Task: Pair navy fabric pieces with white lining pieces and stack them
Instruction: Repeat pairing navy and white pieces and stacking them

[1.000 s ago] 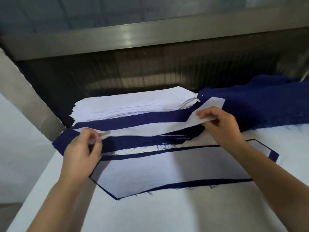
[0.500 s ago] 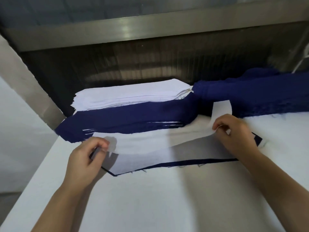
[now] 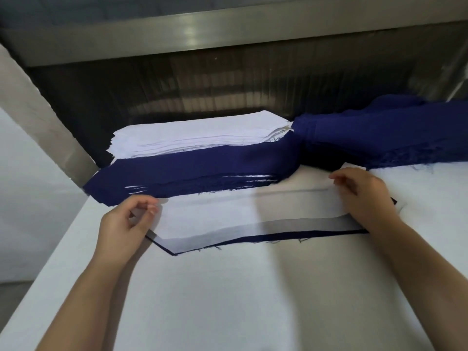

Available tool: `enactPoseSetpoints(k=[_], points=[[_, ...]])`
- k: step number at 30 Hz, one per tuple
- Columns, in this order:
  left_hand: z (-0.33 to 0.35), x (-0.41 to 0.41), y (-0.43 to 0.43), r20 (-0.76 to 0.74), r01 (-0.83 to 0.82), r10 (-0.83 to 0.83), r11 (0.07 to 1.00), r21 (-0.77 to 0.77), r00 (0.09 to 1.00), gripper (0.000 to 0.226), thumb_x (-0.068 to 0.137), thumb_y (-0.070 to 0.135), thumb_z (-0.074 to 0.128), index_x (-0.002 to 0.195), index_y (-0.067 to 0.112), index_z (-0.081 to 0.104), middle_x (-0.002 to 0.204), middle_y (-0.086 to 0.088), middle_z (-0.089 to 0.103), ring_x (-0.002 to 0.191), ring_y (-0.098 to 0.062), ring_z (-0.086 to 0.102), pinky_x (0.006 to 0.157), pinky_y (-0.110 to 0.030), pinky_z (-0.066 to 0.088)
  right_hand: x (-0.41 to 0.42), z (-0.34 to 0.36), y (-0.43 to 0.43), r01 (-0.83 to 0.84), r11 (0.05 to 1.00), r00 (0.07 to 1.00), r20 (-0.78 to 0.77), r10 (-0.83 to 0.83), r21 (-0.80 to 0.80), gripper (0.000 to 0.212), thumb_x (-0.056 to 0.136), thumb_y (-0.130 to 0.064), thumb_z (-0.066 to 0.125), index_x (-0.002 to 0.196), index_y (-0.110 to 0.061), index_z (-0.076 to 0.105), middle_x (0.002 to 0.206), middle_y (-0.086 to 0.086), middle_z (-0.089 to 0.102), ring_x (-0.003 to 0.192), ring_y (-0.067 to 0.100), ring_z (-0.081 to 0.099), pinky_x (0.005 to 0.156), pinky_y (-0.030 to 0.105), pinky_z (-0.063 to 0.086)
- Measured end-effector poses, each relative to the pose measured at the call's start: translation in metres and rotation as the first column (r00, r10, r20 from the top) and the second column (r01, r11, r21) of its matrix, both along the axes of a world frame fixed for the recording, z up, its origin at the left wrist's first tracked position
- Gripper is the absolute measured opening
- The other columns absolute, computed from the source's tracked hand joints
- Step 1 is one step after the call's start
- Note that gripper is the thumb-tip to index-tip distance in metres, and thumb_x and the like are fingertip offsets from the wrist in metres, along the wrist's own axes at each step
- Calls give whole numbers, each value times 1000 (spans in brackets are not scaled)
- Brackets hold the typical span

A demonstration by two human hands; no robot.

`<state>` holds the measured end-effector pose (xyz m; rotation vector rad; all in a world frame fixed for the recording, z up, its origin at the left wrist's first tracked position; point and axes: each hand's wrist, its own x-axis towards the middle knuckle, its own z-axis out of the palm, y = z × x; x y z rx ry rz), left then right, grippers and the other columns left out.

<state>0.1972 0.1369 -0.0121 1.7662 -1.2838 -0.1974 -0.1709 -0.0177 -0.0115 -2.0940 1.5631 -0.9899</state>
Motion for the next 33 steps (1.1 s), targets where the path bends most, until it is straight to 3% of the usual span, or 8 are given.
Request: enactPoseSetpoints(k=[3, 10, 13, 21, 33], points=[[1, 0, 5, -22, -2, 1, 1000, -23, 1000, 29, 89, 5, 64, 86, 33, 66, 86, 13, 70, 82, -1, 59, 78, -21, 45, -3, 3, 3, 13, 998, 1000, -15, -14, -63, 29, 85, 12, 47, 97, -4, 68, 96, 4, 60, 88, 15, 51, 81, 19, 34], [2, -3, 10, -8, 104, -104, 994, 30, 995, 30, 83, -3, 69, 79, 27, 69, 87, 23, 69, 81, 5, 61, 70, -4, 41, -12, 7, 8, 49, 999, 999, -14, -49, -18, 29, 86, 7, 48, 84, -15, 68, 86, -4, 60, 78, 12, 51, 78, 25, 36], [1, -2, 11, 19, 153, -155, 986, 64, 988, 33, 80, -7, 70, 77, 26, 70, 85, 19, 70, 80, -3, 62, 70, -14, 45, -14, 7, 7, 53, 998, 998, -23, -52, 39, 28, 86, 4, 50, 82, -18, 68, 81, -9, 57, 69, 5, 48, 77, 24, 35], [0, 0, 11, 81, 235, -238, 971, 53, 968, 31, 75, -10, 73, 85, 19, 69, 97, 23, 67, 88, 1, 60, 66, -10, 44, -14, 8, 7, 51, 998, 998, -44, -49, 45, 21, 83, 2, 57, 84, -15, 69, 89, -3, 58, 83, 17, 50, 81, 28, 39], [-2, 0, 10, 92, 241, -248, 967, 80, 964, 25, 76, -3, 76, 84, 19, 69, 98, 25, 66, 89, 5, 59, 68, -7, 42, -16, 6, 6, 72, 997, 996, -47, -72, -3, 24, 82, 7, 55, 84, -14, 68, 90, -2, 56, 83, 14, 47, 79, 24, 35]])
